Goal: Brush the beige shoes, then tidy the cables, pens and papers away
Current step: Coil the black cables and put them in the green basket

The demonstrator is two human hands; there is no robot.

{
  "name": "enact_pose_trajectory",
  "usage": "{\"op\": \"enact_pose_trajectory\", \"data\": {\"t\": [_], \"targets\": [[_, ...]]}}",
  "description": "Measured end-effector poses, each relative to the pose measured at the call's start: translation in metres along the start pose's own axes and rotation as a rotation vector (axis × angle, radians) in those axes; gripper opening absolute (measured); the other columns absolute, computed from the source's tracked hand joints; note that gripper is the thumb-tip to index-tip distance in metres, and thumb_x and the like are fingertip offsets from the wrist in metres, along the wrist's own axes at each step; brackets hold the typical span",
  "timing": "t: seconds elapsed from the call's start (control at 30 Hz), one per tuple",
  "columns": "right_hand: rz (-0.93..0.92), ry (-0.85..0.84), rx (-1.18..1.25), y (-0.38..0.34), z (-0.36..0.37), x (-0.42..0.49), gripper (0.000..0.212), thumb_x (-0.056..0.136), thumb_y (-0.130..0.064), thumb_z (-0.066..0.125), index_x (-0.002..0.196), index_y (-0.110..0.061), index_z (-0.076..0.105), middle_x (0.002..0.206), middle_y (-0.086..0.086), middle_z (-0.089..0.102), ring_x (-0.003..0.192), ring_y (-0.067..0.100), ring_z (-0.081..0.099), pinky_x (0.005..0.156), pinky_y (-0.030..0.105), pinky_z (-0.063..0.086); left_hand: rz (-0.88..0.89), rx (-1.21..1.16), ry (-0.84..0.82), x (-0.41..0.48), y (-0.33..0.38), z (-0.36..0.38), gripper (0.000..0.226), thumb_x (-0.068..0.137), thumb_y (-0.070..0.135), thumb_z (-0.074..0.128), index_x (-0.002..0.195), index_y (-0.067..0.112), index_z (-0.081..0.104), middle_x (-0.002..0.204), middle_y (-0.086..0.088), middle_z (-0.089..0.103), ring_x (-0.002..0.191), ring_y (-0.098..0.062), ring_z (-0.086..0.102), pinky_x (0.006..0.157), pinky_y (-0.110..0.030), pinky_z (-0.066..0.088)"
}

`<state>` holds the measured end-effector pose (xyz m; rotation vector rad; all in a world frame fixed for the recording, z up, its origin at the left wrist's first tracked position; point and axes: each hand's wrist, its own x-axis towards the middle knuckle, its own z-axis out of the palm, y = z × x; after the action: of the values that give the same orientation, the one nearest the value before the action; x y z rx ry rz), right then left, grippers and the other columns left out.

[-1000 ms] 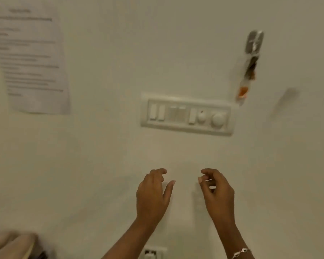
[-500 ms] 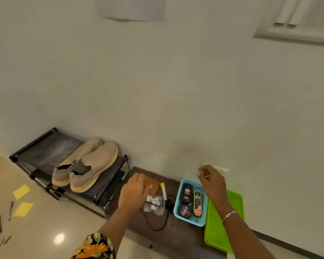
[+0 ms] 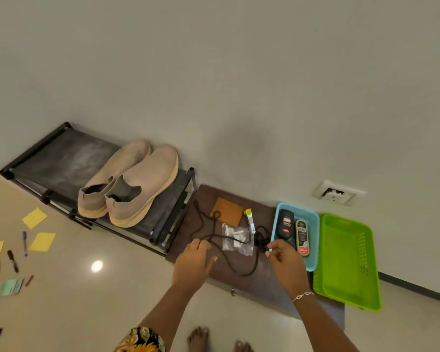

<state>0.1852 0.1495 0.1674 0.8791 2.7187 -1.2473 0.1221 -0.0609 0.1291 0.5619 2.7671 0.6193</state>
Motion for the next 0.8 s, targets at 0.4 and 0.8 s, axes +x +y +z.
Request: {"op": "enact_pose_trajectory", "data": {"t": [0.4,0.8], "targets": [[-0.155,0.021,-0.084,0.116,0.116,0.067,0.011,0.084,-0.004,0.058,0.090,-0.010,0.064,0.075,0.006,0.061,0.071,0.021,0.057,0.068,0.030,0.046,0.010,0.053,0.065,0.044,-0.053,0.149,0.032,0.094,0.037,0.045,0.120,0.018,0.048,0.123,0.000,0.047,0.111,-0.017,0.048,0.080,-0.026,0.042],[-0.175,0.041,-0.268,0.126,0.097,-0.012,0.007,0.086,-0.014,0.055,0.090,-0.016,0.061,0.091,0.003,0.066,0.085,0.018,0.059,0.071,0.026,0.043,0.121,0.055,0.116,-0.013,-0.039,0.130,0.027,0.092,0.029,0.051,0.115,0.016,0.051,0.118,-0.002,0.049,0.111,-0.018,0.049,0.081,-0.027,0.041]]}}
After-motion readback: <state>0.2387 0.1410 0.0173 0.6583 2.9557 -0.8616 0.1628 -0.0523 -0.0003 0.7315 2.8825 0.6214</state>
